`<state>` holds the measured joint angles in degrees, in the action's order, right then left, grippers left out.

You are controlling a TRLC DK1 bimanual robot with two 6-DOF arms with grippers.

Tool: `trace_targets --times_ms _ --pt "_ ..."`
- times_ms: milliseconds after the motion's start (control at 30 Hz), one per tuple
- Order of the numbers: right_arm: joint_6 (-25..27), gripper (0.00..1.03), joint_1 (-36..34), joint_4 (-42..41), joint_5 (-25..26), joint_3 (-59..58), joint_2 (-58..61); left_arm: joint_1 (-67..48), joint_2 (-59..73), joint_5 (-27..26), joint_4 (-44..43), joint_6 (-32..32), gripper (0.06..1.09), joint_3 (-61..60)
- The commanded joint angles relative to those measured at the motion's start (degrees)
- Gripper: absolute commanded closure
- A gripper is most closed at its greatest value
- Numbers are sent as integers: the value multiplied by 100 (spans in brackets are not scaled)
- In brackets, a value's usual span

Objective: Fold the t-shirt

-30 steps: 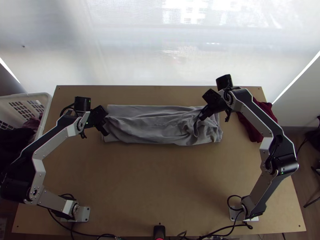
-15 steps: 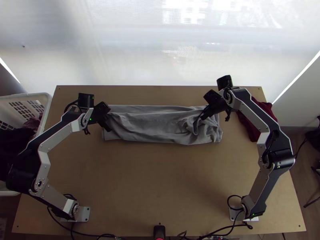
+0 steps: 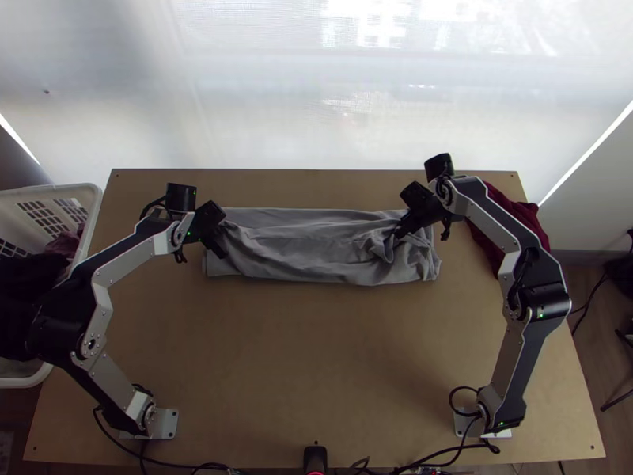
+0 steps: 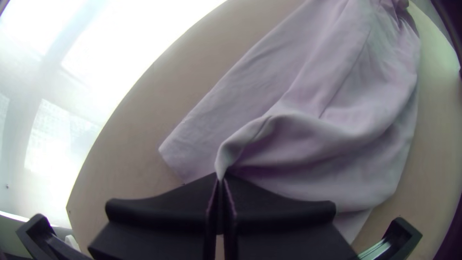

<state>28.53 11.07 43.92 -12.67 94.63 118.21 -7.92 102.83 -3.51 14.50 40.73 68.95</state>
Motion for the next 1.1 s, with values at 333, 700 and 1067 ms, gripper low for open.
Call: trace_targets --times_ms 333,700,1067 --pt "-59 74 -26 -59 10 135 264 441 220 70 -79 172 47 -66" --pt "-507 12 -105 55 19 179 -18 467 80 70 -79 154 10 -118" --pt "-946 5 -96 55 19 565 -457 652 -202 52 220 -276 10 611"
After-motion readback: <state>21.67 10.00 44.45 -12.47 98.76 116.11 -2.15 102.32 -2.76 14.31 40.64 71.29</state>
